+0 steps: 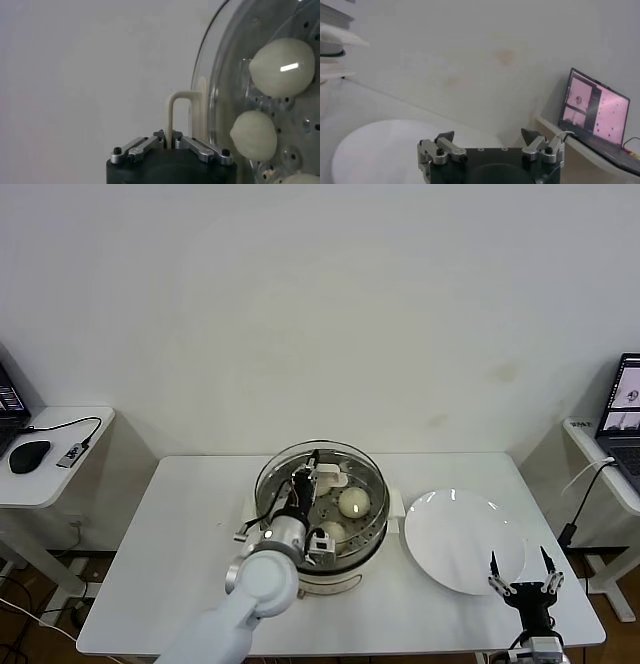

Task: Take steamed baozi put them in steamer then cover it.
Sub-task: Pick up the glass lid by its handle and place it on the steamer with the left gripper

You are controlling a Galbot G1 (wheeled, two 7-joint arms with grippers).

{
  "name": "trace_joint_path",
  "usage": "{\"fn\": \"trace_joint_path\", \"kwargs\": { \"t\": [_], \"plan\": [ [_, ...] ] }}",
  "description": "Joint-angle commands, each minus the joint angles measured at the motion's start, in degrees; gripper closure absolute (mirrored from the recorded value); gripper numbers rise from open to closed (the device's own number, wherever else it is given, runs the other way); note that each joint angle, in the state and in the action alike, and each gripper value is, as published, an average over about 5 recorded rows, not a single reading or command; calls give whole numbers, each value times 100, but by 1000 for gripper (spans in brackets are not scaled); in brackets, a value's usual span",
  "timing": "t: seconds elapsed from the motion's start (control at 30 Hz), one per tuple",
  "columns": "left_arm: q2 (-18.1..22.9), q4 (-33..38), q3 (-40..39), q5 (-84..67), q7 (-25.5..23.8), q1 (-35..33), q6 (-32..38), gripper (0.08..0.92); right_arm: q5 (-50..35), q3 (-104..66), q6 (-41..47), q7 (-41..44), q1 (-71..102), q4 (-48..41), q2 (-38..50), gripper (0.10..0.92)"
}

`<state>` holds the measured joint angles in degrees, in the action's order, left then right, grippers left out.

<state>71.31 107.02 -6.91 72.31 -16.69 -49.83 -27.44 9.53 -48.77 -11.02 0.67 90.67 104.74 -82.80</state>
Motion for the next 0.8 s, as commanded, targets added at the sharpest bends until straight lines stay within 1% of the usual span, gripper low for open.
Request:
{"fn": "trace_joint_path", "kwargs": {
  "t": [0.03,0.47,0.8],
  "plan": [
    [177,-80,-21,191,-29,-59,22,853,12,1,-3,-3,-6,-10,0,203],
    [206,-5,110,305,3,-399,115,853,28,4,-17,-2,-5,-61,3,203],
    [267,-106,155,398,51,-418,186,853,31,20,-32,-1,-8,-82,12,203]
  ]
}}
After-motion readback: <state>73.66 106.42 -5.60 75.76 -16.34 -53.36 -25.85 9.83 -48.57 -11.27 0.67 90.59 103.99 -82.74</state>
